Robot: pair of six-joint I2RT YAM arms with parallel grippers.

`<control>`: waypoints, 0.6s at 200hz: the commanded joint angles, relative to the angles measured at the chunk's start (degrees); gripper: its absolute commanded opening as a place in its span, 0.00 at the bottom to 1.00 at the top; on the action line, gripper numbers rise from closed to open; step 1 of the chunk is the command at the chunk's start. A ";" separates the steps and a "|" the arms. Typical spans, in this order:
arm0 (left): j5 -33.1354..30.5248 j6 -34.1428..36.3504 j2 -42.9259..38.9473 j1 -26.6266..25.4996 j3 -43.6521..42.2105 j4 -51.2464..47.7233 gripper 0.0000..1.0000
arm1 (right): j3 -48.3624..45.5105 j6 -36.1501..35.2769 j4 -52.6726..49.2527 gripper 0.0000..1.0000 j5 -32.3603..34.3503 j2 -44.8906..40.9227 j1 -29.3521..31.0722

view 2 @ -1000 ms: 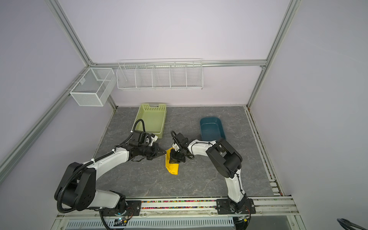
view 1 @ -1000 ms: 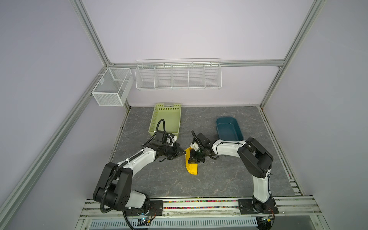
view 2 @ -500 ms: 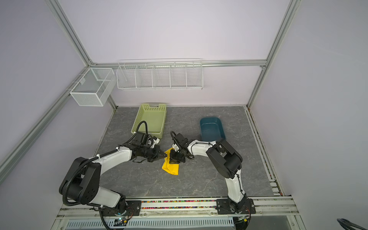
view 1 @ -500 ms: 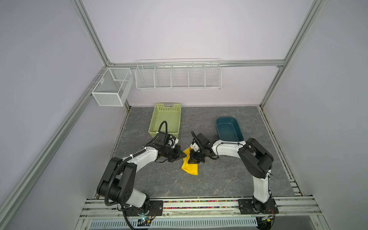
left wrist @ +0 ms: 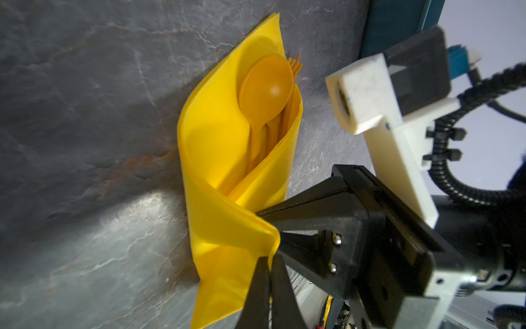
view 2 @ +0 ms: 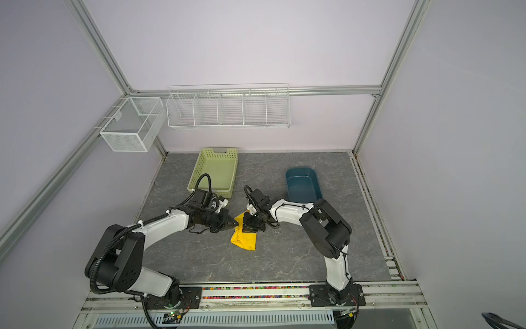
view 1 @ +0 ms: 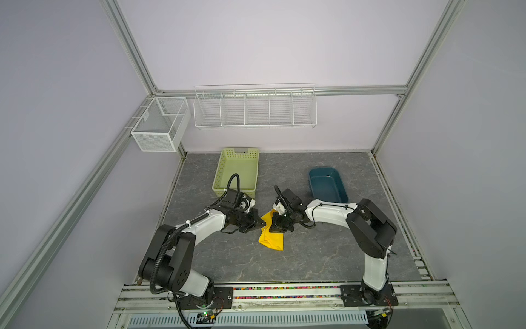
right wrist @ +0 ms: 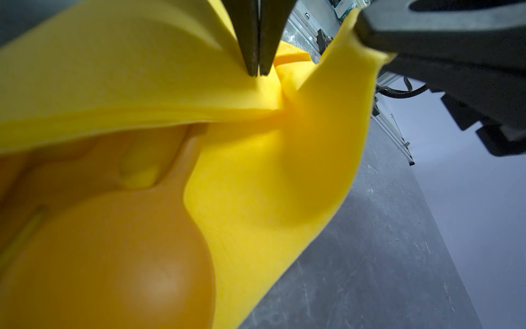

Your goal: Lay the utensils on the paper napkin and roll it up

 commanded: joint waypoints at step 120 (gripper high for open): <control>-0.62 0.91 0.66 -0.18 0.98 -0.68 0.00 | -7.94 3.07 -3.01 0.07 3.45 -8.56 3.98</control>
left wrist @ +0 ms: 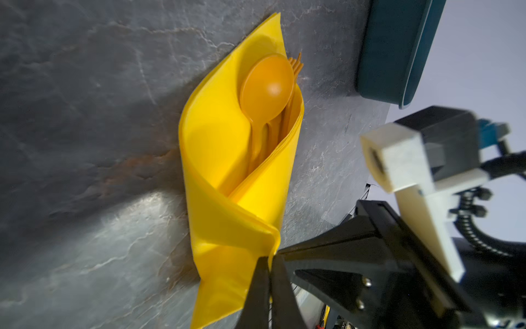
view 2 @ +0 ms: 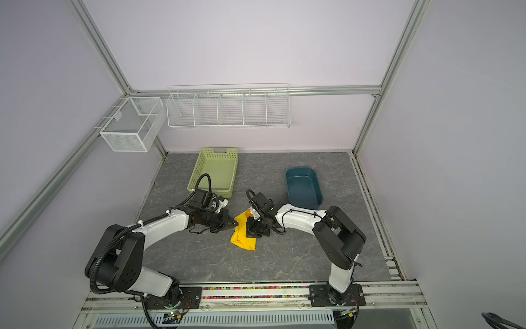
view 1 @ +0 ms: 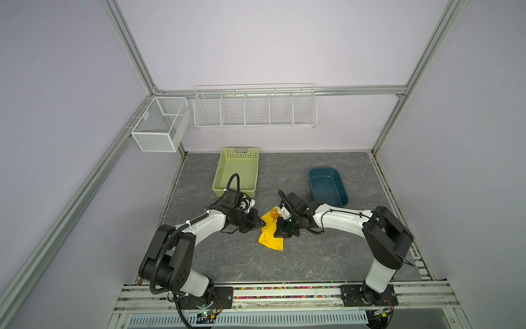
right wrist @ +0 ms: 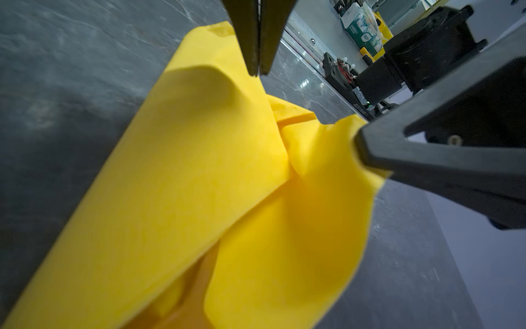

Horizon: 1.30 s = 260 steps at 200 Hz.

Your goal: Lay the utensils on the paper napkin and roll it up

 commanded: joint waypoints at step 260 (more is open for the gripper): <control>-11.21 0.29 -1.31 -5.83 6.28 -9.66 0.00 | -4.41 2.85 7.38 0.07 0.83 3.96 1.86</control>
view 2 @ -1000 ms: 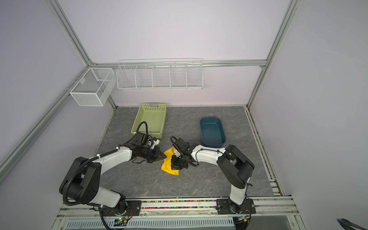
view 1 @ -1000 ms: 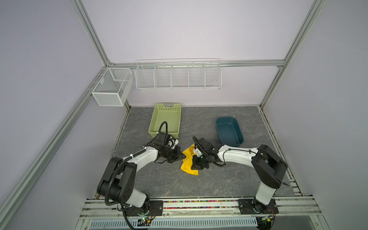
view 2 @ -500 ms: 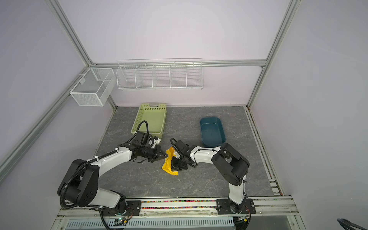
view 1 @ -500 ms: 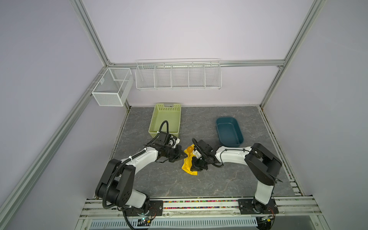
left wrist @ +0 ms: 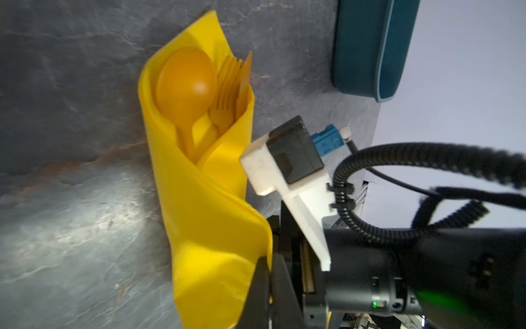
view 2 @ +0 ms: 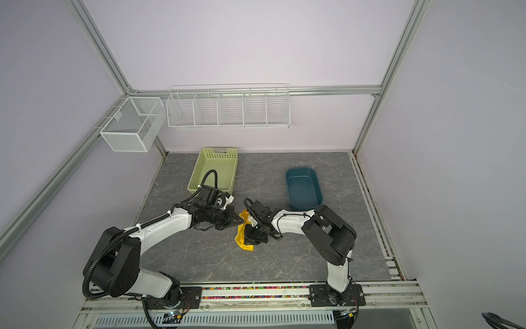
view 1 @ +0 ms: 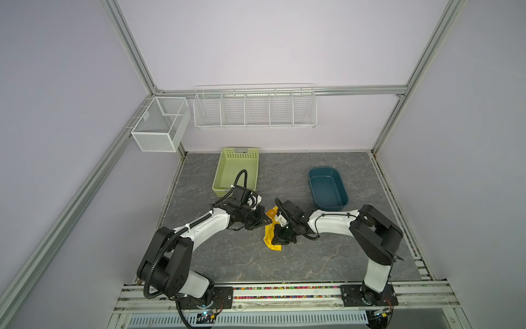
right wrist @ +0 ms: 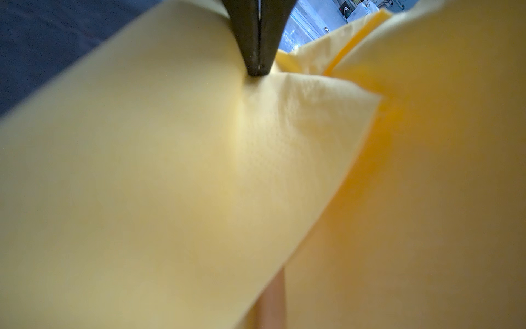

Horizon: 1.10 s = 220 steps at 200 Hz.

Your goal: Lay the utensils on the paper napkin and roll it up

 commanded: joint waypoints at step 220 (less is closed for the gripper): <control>-10.25 4.61 -0.64 -0.14 2.13 -10.28 0.00 | 9.35 -0.81 -4.50 0.06 0.24 4.83 -2.97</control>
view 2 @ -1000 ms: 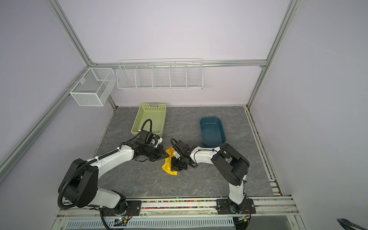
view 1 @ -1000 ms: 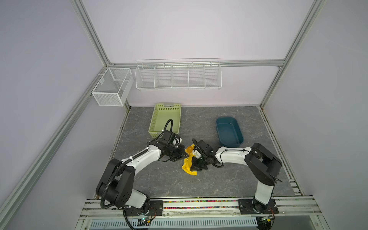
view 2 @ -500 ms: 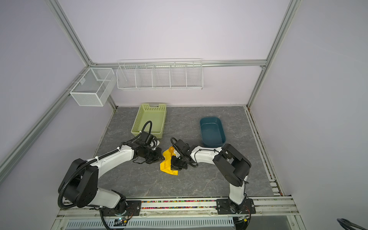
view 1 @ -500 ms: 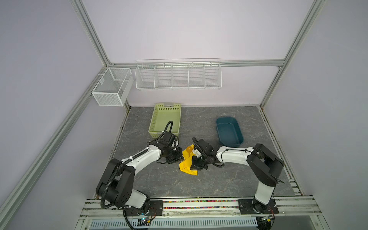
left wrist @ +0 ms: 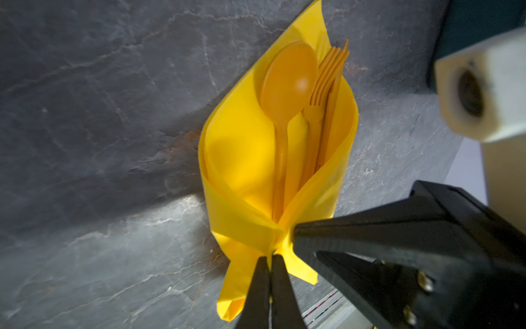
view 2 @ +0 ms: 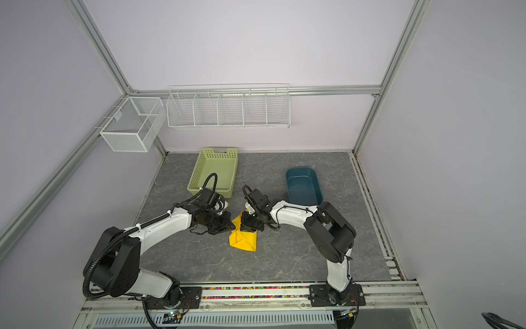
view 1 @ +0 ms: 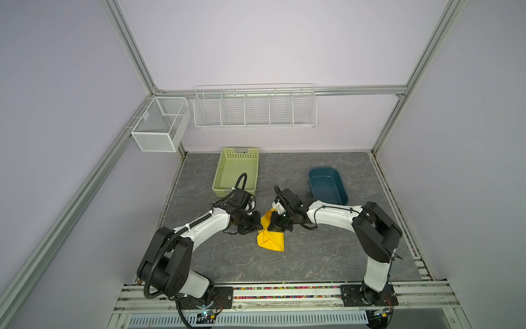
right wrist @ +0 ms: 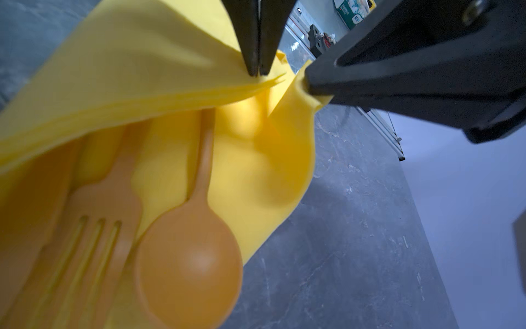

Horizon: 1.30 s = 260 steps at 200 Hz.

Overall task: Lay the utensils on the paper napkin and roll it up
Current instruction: 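Hold the wrapped napkin bundle with both grippers, keeping the flap closed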

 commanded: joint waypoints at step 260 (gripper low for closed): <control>7.51 -7.79 2.25 -3.66 0.49 14.04 0.00 | -15.75 13.18 34.06 0.07 -11.16 3.58 -2.82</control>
